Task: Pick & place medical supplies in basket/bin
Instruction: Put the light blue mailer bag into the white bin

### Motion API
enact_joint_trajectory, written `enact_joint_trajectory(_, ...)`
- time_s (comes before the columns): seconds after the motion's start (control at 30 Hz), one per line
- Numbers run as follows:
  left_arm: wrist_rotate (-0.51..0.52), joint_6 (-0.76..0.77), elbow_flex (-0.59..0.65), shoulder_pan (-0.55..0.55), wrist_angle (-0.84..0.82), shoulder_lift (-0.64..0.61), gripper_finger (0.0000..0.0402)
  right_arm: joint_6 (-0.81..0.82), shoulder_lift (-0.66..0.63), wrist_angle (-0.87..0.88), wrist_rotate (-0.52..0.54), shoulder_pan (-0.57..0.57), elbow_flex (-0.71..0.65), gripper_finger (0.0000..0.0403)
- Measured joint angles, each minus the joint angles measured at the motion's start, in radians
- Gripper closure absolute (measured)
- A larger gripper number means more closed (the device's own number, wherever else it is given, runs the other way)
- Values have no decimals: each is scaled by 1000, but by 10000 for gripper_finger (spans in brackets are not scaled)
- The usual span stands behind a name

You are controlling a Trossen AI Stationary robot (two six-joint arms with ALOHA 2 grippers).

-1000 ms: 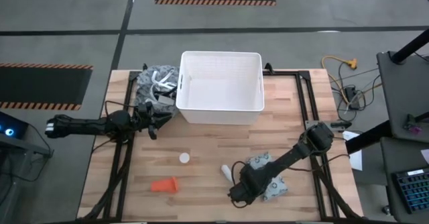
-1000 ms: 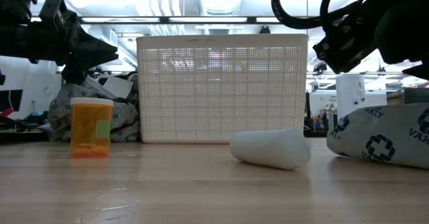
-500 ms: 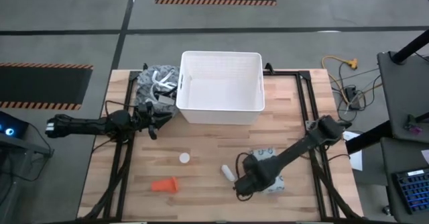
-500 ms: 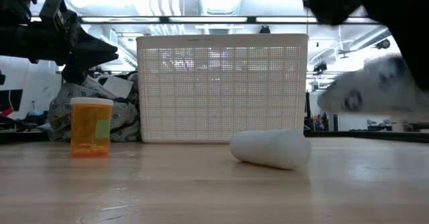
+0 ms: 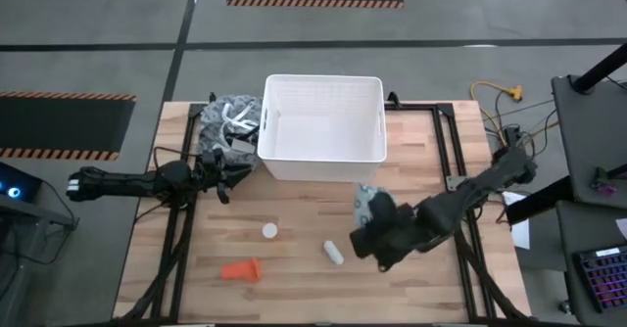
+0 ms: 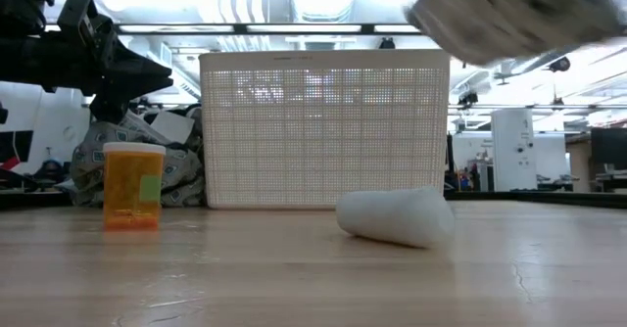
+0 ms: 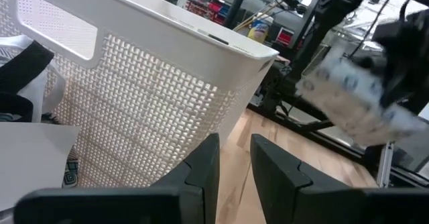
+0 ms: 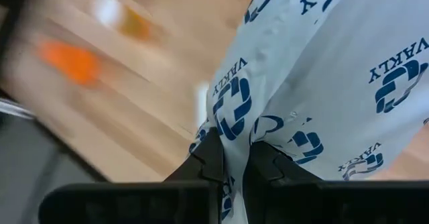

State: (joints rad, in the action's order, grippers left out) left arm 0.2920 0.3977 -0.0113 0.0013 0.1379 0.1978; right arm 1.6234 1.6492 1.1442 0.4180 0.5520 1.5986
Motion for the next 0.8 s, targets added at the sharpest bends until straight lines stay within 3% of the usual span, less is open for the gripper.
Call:
enact_joint_trajectory(0.1, 0, 0, 0, 0, 0, 0, 333, -62, -48, -96, 53, -22, 0, 390)
enact_joint_trajectory(0.43, 0, 0, 0, 0, 0, 0, 333, -470, -156, -508, 47, -155, 0, 390)
enact_joint_trajectory(0.8, 0, 0, 0, 0, 0, -1, 333, -716, -222, -531, -211, -417, 1, 390)
